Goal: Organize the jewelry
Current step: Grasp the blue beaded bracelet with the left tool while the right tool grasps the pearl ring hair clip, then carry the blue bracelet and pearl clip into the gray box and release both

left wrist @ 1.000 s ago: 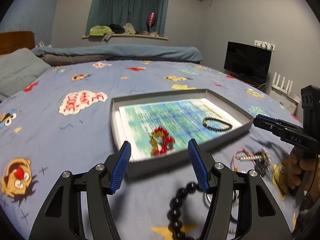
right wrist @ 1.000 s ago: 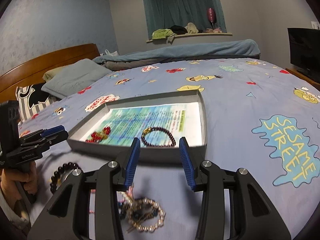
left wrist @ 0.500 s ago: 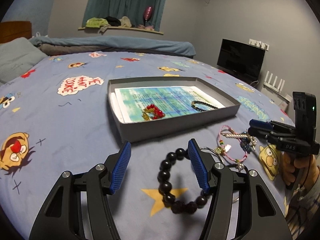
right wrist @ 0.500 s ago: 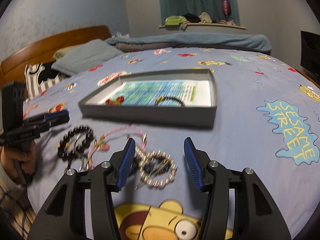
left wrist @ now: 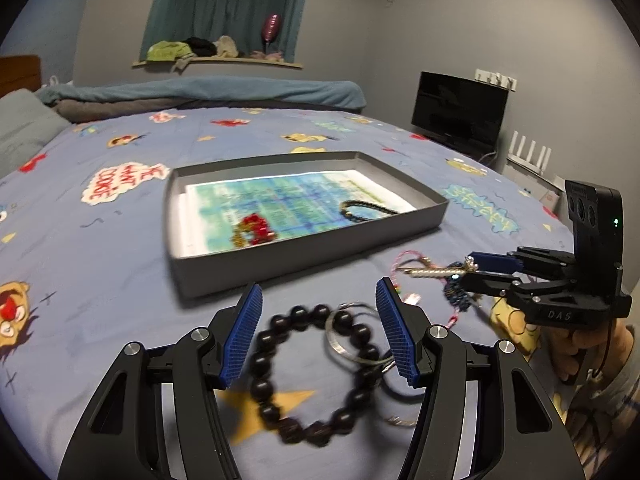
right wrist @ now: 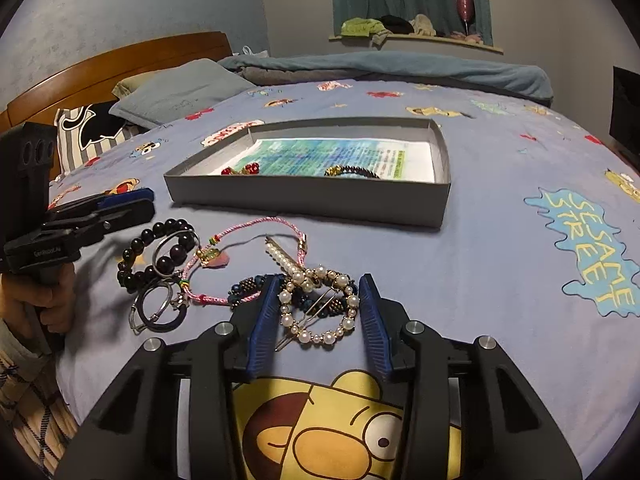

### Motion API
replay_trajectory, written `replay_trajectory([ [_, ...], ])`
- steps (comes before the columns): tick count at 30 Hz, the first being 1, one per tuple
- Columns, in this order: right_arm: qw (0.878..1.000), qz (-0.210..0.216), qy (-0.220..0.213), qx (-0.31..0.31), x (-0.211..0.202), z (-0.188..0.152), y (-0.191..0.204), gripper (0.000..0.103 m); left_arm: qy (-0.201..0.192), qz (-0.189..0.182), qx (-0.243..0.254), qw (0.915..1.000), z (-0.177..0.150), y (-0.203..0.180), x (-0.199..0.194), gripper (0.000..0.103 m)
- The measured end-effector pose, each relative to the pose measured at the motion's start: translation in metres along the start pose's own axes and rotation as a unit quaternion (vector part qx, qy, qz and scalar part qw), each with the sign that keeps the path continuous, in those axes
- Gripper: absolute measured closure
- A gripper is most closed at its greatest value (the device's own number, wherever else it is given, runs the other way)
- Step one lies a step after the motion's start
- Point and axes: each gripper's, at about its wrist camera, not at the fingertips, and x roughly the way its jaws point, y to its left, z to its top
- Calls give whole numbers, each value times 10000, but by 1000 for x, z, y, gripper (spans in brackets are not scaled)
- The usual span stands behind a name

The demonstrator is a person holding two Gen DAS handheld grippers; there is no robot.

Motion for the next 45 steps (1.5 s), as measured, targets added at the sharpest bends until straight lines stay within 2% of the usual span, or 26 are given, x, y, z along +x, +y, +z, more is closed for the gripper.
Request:
replay_trajectory([
  [6,9995,100,-233,182,-12,3,-9,62,-8,-282,277,9992,3,-27,9,42],
  [12,9986,-61,-383,364,-22,7,-22,62,-3,-529,712,9961,1,-61,16,42],
  [20,9969,-217,-450,601,-27,8,-39,62,267,-644,1150,9909,-3,-99,40,43],
  [23,9967,-234,-463,623,-29,6,-42,62,510,-620,1138,9903,-3,-103,54,55],
  [25,9966,-236,-470,633,-30,6,-42,62,665,-609,1116,9897,-3,-104,63,71],
  [26,9966,-234,-474,638,-31,5,-43,62,689,-594,1123,9895,-3,-105,65,74],
  [28,9964,-234,-486,647,-33,4,-44,62,625,-616,1113,9899,-2,-105,62,88],
  [30,9964,-232,-499,652,-34,4,-44,62,554,-642,1148,9898,-2,-106,58,95],
  [36,9960,-224,-558,661,-37,5,-45,62,346,-658,1368,9878,-1,-115,48,95],
  [45,9952,-179,-694,667,-41,9,-43,62,-491,-720,1086,9903,23,-103,12,95],
])
